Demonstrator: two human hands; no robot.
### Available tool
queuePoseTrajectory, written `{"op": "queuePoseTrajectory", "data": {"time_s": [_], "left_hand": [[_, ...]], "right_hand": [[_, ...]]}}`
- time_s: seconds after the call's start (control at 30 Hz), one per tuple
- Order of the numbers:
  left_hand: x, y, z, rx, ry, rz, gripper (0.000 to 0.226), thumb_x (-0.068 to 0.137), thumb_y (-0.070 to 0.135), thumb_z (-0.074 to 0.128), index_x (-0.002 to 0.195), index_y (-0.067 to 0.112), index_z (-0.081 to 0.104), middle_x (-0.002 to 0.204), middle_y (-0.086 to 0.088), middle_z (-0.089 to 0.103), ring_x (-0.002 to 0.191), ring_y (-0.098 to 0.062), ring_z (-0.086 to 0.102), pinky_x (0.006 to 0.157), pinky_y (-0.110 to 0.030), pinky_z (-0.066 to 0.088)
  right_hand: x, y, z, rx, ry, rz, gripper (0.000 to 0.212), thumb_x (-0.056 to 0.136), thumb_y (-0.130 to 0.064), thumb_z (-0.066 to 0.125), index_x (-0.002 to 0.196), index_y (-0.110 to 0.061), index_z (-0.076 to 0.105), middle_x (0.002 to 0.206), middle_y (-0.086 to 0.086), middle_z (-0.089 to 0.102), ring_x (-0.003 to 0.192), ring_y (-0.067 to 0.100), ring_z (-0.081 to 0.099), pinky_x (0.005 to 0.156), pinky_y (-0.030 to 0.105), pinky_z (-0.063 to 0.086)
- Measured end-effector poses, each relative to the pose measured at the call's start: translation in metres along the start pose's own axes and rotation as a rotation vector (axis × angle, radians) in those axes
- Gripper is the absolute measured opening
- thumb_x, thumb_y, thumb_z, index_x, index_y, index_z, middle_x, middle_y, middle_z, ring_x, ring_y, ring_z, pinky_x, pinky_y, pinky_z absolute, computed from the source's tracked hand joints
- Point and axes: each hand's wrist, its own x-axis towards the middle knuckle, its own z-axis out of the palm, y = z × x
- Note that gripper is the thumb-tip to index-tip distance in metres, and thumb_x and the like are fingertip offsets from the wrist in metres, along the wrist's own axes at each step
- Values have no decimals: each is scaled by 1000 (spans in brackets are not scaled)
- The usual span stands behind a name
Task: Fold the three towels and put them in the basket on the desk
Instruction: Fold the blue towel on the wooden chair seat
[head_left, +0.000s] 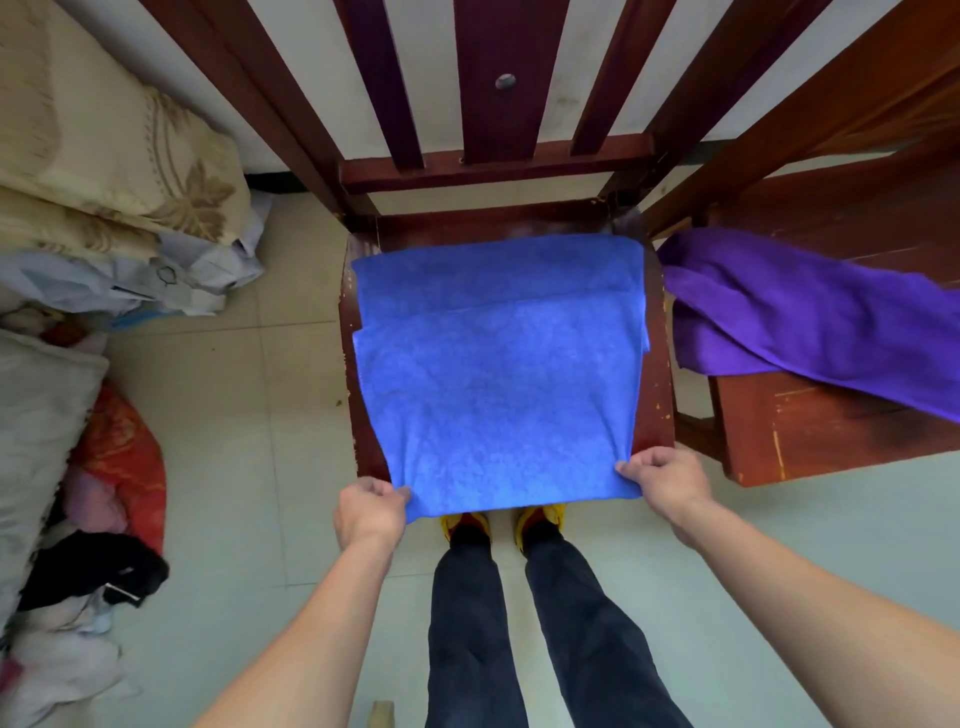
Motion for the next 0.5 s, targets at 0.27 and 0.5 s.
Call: {"op": "queuePoseTrajectory", "data": {"time_s": [0.27,0.5], "left_hand": [[-10,64,-40,-421,4,191,24,80,-1,65,71,13,47,58,-1,45,53,-14,38,53,-23,36],[19,128,-51,-553,37,269,31,82,6,71,98,17,47,68,5,50,58,-8,46,59,-16,42]], "right_hand": [[-11,-69,-25,254,183,-290,23,83,-14,67,64,-16,53,57,-2,49,55,14,42,59,32,35],[25,-131,-30,332,176,-377,7,85,-20,66,79,-20,62,74,-3,60,69,15,53,68,34,45]]}}
